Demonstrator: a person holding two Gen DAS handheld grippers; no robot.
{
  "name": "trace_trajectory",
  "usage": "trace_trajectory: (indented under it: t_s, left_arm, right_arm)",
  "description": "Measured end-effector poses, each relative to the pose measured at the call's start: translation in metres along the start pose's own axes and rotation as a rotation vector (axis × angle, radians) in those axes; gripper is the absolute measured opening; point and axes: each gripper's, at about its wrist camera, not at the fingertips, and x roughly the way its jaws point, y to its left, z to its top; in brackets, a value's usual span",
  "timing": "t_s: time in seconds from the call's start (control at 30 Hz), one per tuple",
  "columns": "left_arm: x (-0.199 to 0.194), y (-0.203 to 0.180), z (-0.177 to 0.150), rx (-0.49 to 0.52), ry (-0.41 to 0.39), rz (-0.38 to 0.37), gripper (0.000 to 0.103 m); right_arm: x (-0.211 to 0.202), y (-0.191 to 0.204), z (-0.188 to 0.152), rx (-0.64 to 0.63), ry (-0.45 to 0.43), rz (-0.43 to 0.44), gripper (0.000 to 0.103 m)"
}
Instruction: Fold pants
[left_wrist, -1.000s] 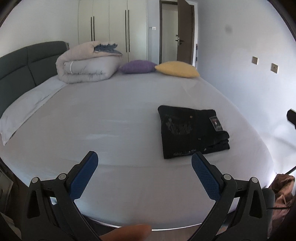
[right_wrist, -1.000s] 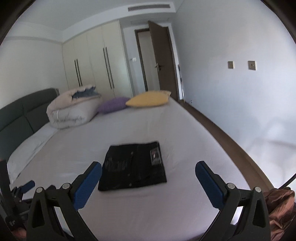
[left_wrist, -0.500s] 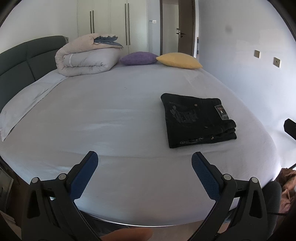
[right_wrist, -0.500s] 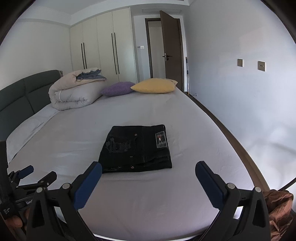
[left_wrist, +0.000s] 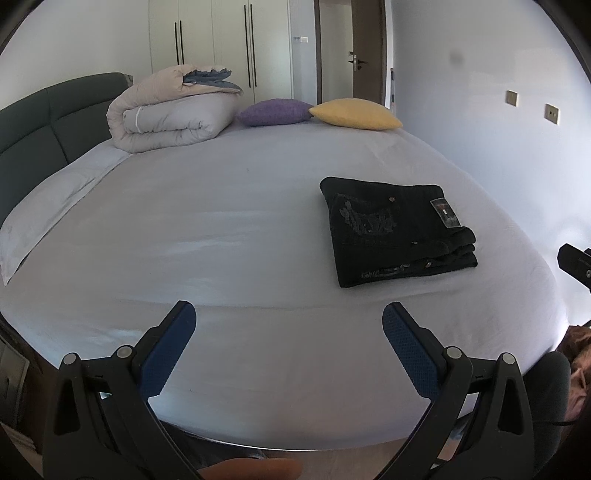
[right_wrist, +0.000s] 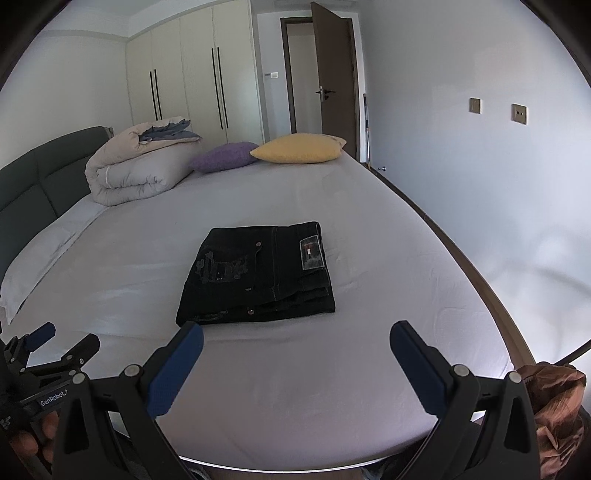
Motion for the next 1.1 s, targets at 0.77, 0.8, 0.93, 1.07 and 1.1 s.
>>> trace_trajectory:
  t_s: [0.77,0.8,0.93,1.07,1.1]
  left_arm:
    - [0.023,-0.012,-0.005,0.008,0.039,-0.019,0.103]
    - [0.024,-0.013,-0.005,0.007,0.041,-0.021,0.103]
    - [0.027,-0.013,-0.006,-0.002,0.050,-0.029,0.103]
    - [0.029,-0.014,-0.006,-0.006,0.056,-0.029,0.103]
    - [0.030,-0.014,-0.006,-0.005,0.058,-0.029,0.103]
  right_arm:
    - [0.018,0.009,-0.012,-0.025,0.077,-0.005,0.103]
    - [0.018,0.009,-0.012,-0.024,0.079,-0.005,0.103]
    - [0.017,0.010,-0.014,-0.024,0.082,-0.005,0.103]
    - [0.017,0.011,-0.014,-0.025,0.084,-0.003,0.103]
    - [0.017,0.011,-0.015,-0.025,0.084,-0.003,0.103]
